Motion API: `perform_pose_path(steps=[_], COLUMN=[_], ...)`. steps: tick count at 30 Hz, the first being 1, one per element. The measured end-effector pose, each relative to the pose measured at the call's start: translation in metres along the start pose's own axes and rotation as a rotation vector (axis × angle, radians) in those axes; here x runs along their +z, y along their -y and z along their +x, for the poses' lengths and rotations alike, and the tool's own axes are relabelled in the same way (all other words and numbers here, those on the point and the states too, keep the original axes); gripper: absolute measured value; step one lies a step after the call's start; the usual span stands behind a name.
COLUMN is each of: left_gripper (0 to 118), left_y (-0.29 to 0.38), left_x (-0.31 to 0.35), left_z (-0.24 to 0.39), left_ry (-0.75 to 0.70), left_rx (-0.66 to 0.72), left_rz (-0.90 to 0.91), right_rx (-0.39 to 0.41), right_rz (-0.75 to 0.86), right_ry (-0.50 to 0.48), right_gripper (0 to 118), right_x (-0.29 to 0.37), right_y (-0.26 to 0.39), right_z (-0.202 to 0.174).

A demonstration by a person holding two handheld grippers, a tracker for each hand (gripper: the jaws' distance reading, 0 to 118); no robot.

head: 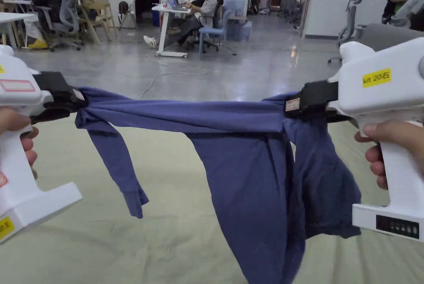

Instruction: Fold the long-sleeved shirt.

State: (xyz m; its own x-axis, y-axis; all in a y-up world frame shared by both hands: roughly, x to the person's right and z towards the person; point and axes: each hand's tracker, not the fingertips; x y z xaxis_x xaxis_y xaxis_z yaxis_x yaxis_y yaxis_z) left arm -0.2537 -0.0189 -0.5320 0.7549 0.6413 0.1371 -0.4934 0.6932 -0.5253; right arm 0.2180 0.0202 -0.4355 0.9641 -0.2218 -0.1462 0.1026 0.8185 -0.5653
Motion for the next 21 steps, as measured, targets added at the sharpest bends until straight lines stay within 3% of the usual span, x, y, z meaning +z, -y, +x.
perform_pose_path(steps=[1,6,11,16,21], left_gripper=[0,0,0,0,0], left_y=[-0.012,-0.075,-0.108,-0.116,-0.075], left_x=[-0.001,-0.026,-0.058,-0.087,-0.123], left_z=[0.012,0.069,0.087,0.072,0.025], left_ry=[0.004,-0.064,-0.138,-0.177,-0.250], left_rx=[-0.010,-0.134,-0.176,-0.179,-0.194], left_rz=[0.005,0.049,0.074,0.071,0.003], right_rx=[0.038,0.043,0.069,0.084,0.085], right_rz=[-0.016,-0.059,-0.094,-0.121,-0.175], right_ry=[0.020,0.063,0.113,0.140,0.123], right_gripper=[14,14,14,14,14], right_x=[-0.004,-0.041,-0.080,-0.118,-0.183], right_y=[-0.015,-0.092,-0.148,-0.154,-0.105], right_z=[-0.004,-0.014,-0.017,-0.016,0.000])
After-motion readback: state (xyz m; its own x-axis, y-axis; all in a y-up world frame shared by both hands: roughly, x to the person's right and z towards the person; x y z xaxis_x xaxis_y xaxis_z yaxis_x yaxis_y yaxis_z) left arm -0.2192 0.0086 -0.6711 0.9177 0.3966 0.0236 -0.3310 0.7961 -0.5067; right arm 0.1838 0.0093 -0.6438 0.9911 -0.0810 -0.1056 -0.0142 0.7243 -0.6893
